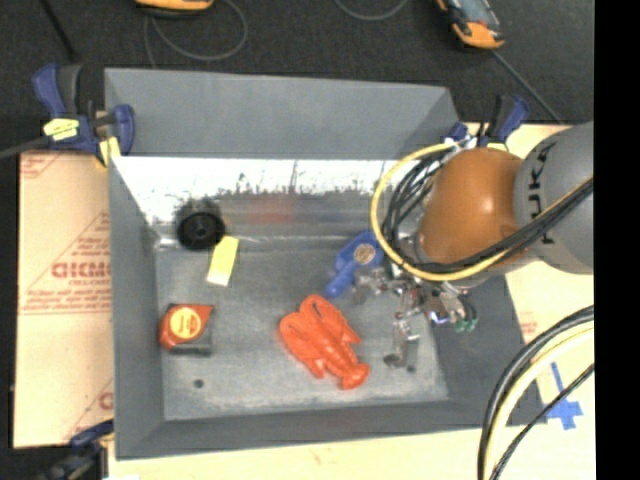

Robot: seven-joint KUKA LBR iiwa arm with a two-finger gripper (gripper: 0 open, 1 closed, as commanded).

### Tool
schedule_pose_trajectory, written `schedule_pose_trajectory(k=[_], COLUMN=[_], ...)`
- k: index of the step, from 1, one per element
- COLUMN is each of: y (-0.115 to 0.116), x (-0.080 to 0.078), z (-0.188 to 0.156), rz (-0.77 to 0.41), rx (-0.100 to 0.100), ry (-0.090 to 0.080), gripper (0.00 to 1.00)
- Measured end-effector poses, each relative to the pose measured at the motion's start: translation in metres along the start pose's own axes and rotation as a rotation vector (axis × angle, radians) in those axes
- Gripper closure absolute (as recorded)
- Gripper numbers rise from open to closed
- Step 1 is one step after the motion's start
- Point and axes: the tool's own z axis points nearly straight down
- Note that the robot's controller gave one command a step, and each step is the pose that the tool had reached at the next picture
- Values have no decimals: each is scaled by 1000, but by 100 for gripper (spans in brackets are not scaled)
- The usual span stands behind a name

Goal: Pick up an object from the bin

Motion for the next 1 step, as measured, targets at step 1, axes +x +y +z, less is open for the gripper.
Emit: schedule_pose_trajectory(k=[1], y=[21], x=[-54], z=[18], rz=[-28], rx=[-1], ry=[-1], gripper=[0])
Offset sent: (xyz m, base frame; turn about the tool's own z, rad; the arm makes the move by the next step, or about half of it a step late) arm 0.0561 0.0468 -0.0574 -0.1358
